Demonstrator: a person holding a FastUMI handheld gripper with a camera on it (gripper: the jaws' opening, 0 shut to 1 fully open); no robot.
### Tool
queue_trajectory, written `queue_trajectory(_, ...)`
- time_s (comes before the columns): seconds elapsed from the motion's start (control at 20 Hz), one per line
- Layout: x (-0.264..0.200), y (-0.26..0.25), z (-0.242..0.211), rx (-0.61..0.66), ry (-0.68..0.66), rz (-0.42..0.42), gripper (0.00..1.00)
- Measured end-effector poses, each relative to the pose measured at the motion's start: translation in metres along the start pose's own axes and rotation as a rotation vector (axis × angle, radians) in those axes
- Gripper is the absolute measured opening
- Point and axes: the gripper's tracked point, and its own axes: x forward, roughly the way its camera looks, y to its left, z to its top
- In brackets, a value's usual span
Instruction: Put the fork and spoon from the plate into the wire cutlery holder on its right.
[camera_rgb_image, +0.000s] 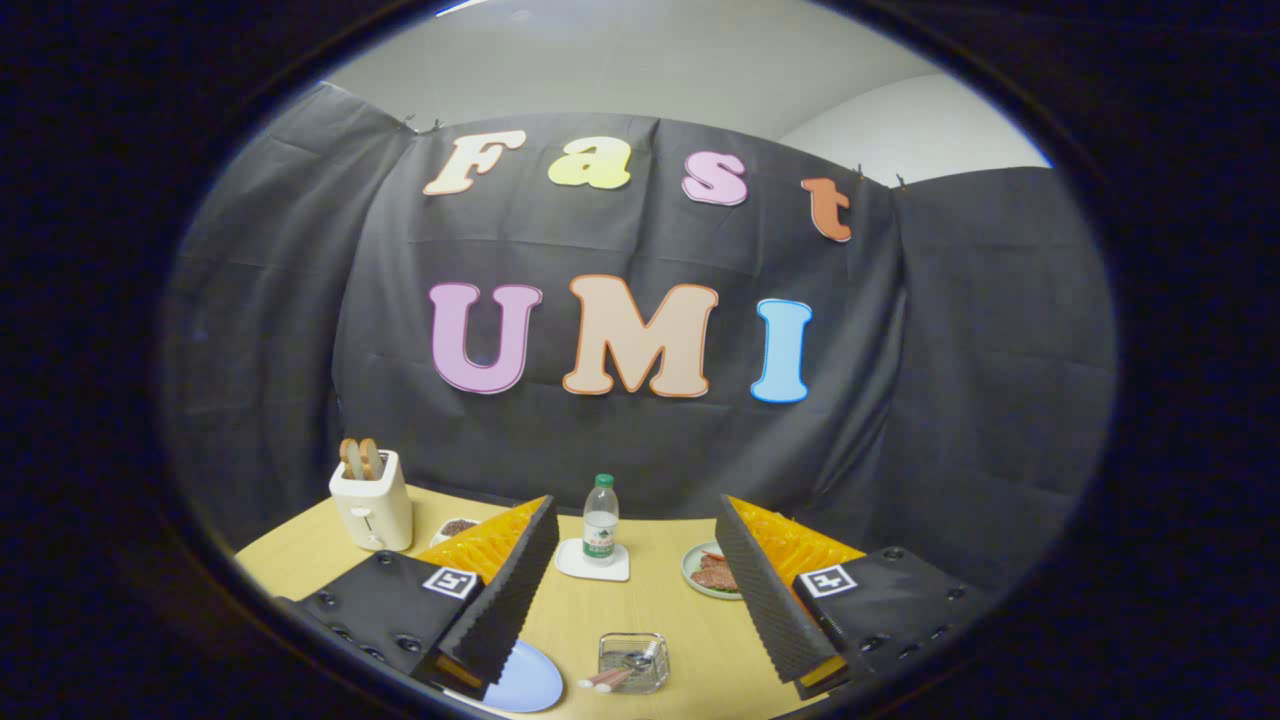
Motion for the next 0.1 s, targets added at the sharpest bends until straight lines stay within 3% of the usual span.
queue_trajectory(0.1,-0.007,0.0041,0.0049,0.002,-0.026,0.004,1.0)
